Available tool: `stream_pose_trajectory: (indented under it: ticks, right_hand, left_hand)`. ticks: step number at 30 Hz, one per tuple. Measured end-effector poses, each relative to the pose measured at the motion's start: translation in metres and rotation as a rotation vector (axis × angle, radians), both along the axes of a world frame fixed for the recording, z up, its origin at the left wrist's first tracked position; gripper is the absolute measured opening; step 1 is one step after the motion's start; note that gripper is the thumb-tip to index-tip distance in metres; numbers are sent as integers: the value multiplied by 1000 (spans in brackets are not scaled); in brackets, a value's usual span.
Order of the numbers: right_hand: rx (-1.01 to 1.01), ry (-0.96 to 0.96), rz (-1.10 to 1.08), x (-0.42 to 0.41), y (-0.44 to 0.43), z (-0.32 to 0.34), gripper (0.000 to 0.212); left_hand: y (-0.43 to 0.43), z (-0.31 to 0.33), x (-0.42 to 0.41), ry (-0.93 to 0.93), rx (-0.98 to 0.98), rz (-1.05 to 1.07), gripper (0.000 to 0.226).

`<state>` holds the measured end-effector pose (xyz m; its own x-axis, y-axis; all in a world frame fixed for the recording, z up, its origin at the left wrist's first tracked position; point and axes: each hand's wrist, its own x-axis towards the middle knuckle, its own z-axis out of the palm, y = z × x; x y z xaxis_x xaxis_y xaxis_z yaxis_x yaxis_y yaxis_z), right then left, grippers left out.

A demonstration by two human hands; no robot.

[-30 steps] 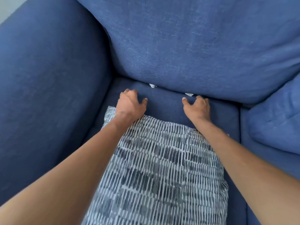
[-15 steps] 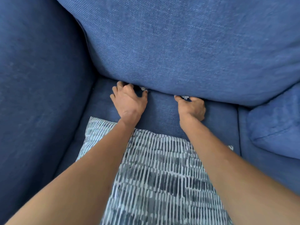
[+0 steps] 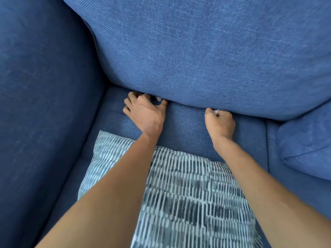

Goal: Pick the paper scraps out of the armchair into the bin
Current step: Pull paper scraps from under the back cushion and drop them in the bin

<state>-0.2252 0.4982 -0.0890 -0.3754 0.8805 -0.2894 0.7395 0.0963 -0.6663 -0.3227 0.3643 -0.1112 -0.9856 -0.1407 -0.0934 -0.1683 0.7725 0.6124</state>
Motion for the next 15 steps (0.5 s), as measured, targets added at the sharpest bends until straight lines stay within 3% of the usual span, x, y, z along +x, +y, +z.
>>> stream_pose_trajectory:
  ticks: [8,15]
  right_hand:
    - [-81,-60,235,6,-5,10,25]
    - [-44,-124,369,12,-9,17,39]
  left_hand:
    - [5,0,-3,-32,-59,38,35]
    - [-13,12,3,-7,-1,-109,33]
